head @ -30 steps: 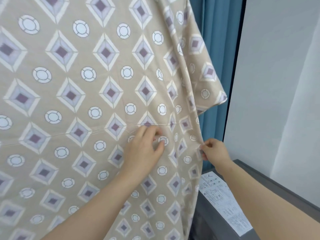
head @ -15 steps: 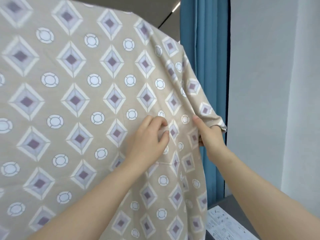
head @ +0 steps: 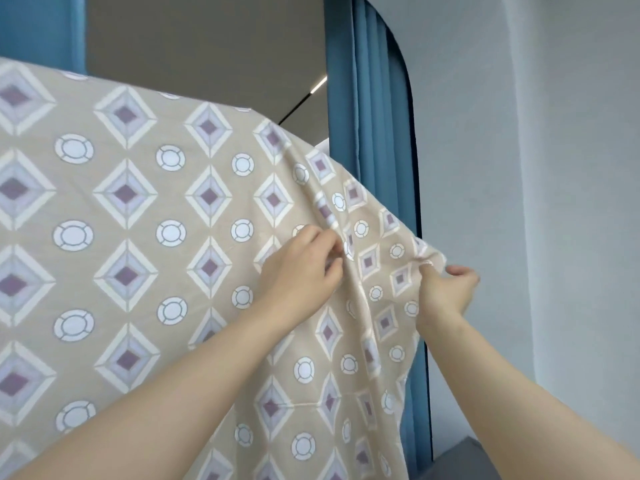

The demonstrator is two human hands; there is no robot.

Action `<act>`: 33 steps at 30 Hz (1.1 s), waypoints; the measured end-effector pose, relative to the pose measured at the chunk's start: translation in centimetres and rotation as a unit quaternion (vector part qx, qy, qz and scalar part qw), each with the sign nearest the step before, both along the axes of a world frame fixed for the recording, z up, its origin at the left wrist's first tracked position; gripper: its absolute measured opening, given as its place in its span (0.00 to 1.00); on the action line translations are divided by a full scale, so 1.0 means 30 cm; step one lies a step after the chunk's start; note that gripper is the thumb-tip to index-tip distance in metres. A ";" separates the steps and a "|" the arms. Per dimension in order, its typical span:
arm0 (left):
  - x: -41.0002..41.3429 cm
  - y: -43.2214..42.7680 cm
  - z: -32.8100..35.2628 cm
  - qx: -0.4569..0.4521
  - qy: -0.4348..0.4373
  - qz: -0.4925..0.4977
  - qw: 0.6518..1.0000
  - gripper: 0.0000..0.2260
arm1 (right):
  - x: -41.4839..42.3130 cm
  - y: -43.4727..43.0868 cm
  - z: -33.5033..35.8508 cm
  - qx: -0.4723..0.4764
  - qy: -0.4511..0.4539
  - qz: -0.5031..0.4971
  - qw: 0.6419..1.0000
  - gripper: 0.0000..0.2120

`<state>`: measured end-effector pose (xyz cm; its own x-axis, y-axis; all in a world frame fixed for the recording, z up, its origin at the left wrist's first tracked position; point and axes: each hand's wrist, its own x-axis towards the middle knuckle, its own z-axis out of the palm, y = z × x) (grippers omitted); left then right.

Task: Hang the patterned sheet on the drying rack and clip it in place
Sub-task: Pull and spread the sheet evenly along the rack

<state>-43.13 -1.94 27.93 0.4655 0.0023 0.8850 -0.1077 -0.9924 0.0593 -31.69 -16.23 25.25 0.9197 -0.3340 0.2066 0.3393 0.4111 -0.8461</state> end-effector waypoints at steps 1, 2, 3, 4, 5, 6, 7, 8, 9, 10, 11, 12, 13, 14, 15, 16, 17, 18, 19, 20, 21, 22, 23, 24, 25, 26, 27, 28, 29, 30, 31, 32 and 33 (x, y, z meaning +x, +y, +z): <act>0.005 -0.001 0.005 0.000 -0.006 -0.005 1.000 0.05 | -0.017 0.013 0.010 -0.045 -0.042 0.019 0.998 0.14; 0.009 -0.001 0.012 -0.001 -0.009 -0.009 1.000 0.05 | -0.033 0.026 0.022 -0.084 -0.080 0.059 0.991 0.15; 0.013 0.000 0.019 -0.004 -0.011 -0.011 1.000 0.05 | -0.048 0.042 0.035 -0.125 -0.107 0.107 0.981 0.18; 0.016 0.002 0.025 -0.007 -0.012 -0.014 1.000 0.05 | -0.059 0.058 0.048 -0.165 -0.118 0.149 0.968 0.22; 0.018 0.004 0.029 -0.009 -0.015 -0.018 1.000 0.05 | -0.066 0.077 0.062 -0.198 -0.119 0.185 0.955 0.25; 0.020 0.008 0.034 -0.009 -0.021 -0.022 0.999 0.05 | -0.069 0.095 0.077 -0.216 -0.114 0.217 0.945 0.28; 0.021 0.012 0.037 -0.010 -0.024 -0.026 0.999 0.05 | -0.072 0.112 0.089 -0.227 -0.105 0.240 0.938 0.30; 0.020 0.016 0.038 -0.010 -0.026 -0.027 0.999 0.05 | -0.072 0.128 0.098 -0.238 -0.095 0.255 0.933 0.29; 0.021 0.023 0.044 -0.009 -0.027 -0.026 0.999 0.05 | -0.074 0.144 0.109 -0.255 -0.091 0.261 0.926 0.26; 0.019 0.030 0.048 -0.009 -0.029 -0.024 0.999 0.05 | -0.075 0.156 0.115 -0.271 -0.094 0.267 0.920 0.21; 0.018 0.037 0.057 -0.010 -0.032 -0.022 0.999 0.05 | -0.076 0.168 0.120 -0.275 -0.105 0.274 0.916 0.16; 0.016 0.046 0.069 -0.010 -0.039 -0.021 0.999 0.05 | -0.074 0.182 0.127 -0.267 -0.124 0.282 0.913 0.10; 0.014 0.054 0.083 -0.008 -0.045 -0.019 0.999 0.05 | -0.073 0.195 0.135 -0.252 -0.147 0.286 0.913 0.05; 0.011 0.061 0.097 -0.006 -0.050 -0.016 0.999 0.05 | -0.071 0.207 0.147 -0.236 -0.167 0.280 0.916 0.03; 0.009 0.068 0.114 -0.002 -0.053 -0.012 0.999 0.05 | -0.067 0.218 0.165 -0.216 -0.178 0.266 0.922 0.03; 0.008 0.074 0.132 0.004 -0.058 -0.010 0.998 0.05 | -0.062 0.226 0.186 -0.192 -0.186 0.251 0.930 0.05; 0.006 0.079 0.152 0.011 -0.064 -0.008 0.998 0.05 | -0.056 0.235 0.210 -0.172 -0.197 0.238 0.935 0.06; 0.004 0.083 0.171 0.017 -0.072 -0.006 0.997 0.06 | -0.050 0.241 0.234 -0.165 -0.216 0.227 0.935 0.06; 0.004 0.088 0.189 0.021 -0.080 -0.001 0.997 0.06 | -0.046 0.246 0.259 -0.174 -0.243 0.218 0.929 0.06; 0.004 0.093 0.206 0.026 -0.094 0.006 0.995 0.06 | -0.045 0.251 0.283 -0.187 -0.268 0.213 0.921 0.08; 0.005 0.099 0.226 0.032 -0.111 0.015 0.993 0.05 | -0.040 0.257 0.307 -0.202 -0.283 0.207 0.915 0.09; 0.006 0.107 0.245 0.038 -0.135 0.024 0.990 0.05 | -0.038 0.261 0.328 -0.212 -0.284 0.199 0.914 0.08; 0.009 0.113 0.265 0.045 -0.163 0.030 0.985 0.05 | -0.031 0.263 0.345 -0.226 -0.276 0.183 0.916 0.07; 0.014 0.121 0.286 0.060 -0.195 0.033 0.978 0.06 | -0.023 0.264 0.360 -0.243 -0.268 0.154 0.919 0.07; 0.020 0.129 0.308 0.085 -0.227 0.038 0.969 0.07 | -0.011 0.263 0.373 -0.267 -0.264 0.112 0.920 0.08; 0.026 0.135 0.329 0.119 -0.253 0.052 0.959 0.08 | -0.001 0.260 0.382 -0.289 -0.261 0.074 0.918 0.09; 0.036 0.147 0.351 0.153 -0.268 0.076 0.948 0.09 | 0.004 0.254 0.390 -0.301 -0.263 0.044 0.916 0.09; 0.044 0.159 0.376 0.187 -0.271 0.105 0.938 0.10 | 0.006 0.245 0.399 -0.306 -0.268 0.022 0.913 0.09; 0.050 0.169 0.404 0.216 -0.259 0.135 0.932 0.12 | 0.011 0.236 0.408 -0.307 -0.275 0.005 0.911 0.09; 0.046 0.172 0.433 0.231 -0.227 0.169 0.931 0.13 | 0.017 0.224 0.421 -0.307 -0.281 -0.009 0.909 0.09; 0.034 0.172 0.461 0.233 -0.180 0.206 0.933 0.14 | 0.021 0.210 0.436 -0.310 -0.285 -0.023 0.907 0.09; 0.021 0.175 0.491 0.224 -0.125 0.240 0.936 0.15 | 0.027 0.196 0.456 -0.311 -0.285 -0.038 0.906 0.09; 0.014 0.181 0.521 0.214 -0.088 0.263 0.937 0.16 | 0.036 0.183 0.481 -0.304 -0.286 -0.055 0.907 0.10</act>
